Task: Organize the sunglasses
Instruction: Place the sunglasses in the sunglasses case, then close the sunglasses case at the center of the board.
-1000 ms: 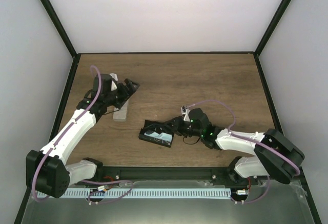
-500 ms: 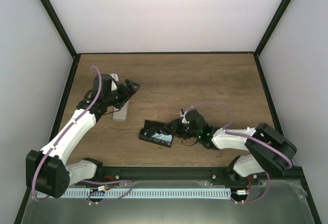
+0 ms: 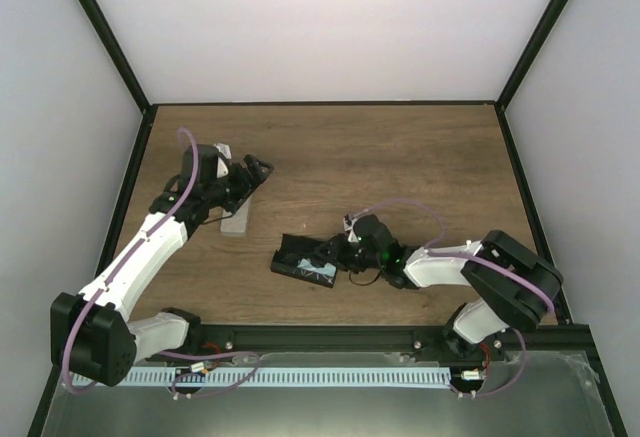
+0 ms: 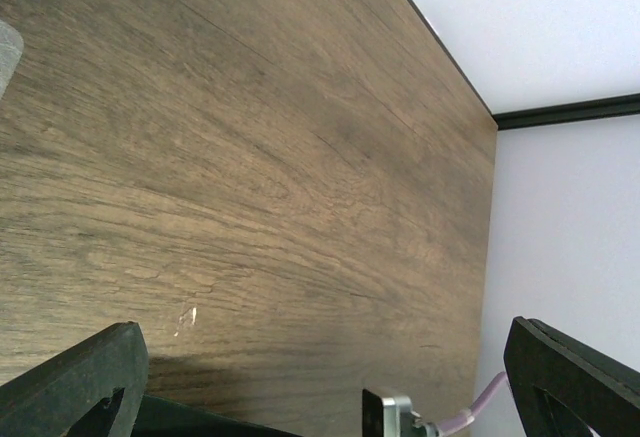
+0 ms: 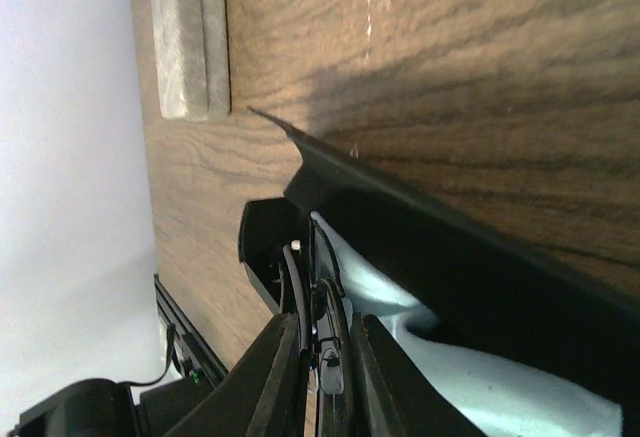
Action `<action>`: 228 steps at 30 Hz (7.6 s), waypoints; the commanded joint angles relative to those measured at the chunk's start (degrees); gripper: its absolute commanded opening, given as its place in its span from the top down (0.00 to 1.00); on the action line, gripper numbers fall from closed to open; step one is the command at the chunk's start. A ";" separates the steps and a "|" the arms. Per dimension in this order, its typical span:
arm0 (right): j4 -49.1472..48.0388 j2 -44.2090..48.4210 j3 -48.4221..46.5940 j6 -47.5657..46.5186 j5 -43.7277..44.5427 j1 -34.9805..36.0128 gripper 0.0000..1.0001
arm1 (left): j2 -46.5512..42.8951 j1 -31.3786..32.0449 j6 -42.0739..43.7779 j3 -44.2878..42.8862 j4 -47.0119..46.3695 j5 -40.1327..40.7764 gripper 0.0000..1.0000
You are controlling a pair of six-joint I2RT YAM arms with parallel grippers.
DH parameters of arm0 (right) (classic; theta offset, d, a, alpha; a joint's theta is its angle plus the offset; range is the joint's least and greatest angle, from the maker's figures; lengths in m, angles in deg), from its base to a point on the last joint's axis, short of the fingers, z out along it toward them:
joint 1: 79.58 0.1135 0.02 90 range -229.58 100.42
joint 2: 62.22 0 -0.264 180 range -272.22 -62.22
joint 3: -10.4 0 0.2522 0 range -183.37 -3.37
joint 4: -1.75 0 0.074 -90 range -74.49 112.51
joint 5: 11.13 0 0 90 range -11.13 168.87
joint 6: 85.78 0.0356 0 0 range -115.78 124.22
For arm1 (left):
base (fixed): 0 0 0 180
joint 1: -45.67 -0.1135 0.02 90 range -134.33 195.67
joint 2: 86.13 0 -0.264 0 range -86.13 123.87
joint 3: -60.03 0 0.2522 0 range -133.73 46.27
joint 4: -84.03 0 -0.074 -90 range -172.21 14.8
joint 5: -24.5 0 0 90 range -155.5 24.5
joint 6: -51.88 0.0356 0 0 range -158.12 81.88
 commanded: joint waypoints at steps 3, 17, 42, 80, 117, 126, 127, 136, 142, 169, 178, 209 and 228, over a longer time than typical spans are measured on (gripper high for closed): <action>2.25 -1.28 -3.81 -1.92 -0.52 3.01 0.80 | 0.89 -0.45 0.08 0.21 -0.86 -1.58 0.00; 27.59 5.73 -11.83 -7.68 8.03 4.24 0.34 | 3.16 -0.53 -1.71 0.74 -4.92 -2.96 0.00; 39.18 4.72 -19.68 -15.00 10.27 4.42 0.98 | 6.94 -0.53 -3.51 0.12 -9.30 -3.20 0.00; 50.77 -4.13 -28.91 -24.45 3.20 2.91 0.99 | -9.58 15.26 -8.70 18.60 4.51 -10.44 0.50; 48.33 -9.90 -25.06 -31.39 -6.02 -0.13 0.99 | 19.80 27.94 5.06 14.24 -2.78 -8.83 0.68; 48.35 -8.98 -23.83 -31.38 -6.96 1.58 0.99 | 24.11 27.94 6.76 9.70 -2.00 -9.13 0.68; 48.87 -8.83 -24.21 -31.52 -6.26 1.60 0.99 | 24.07 27.93 6.99 9.69 -1.51 -9.12 0.68; 55.92 -4.67 -32.18 -33.92 1.74 1.04 0.99 | 16.06 27.94 7.13 12.88 1.70 -8.12 0.68; 56.90 0.42 -34.63 -34.73 3.70 -2.68 0.99 | 10.58 27.94 6.72 14.93 4.35 -7.92 0.68; 52.62 -20.28 -40.69 -55.92 -14.05 -12.89 0.96 | 18.16 27.68 5.64 18.12 0.29 -0.26 0.70; 52.50 -20.33 -37.51 -54.42 -12.83 -12.45 0.99 | 18.50 26.72 6.73 17.37 1.66 0.95 0.71; 59.23 -19.47 -39.28 -52.69 -5.43 -4.46 0.90 | 16.71 22.39 9.18 14.40 2.08 2.08 0.73; 54.66 -13.14 -39.92 -47.12 -5.10 -2.39 0.91 | -10.16 20.47 0.13 20.84 14.66 12.27 0.61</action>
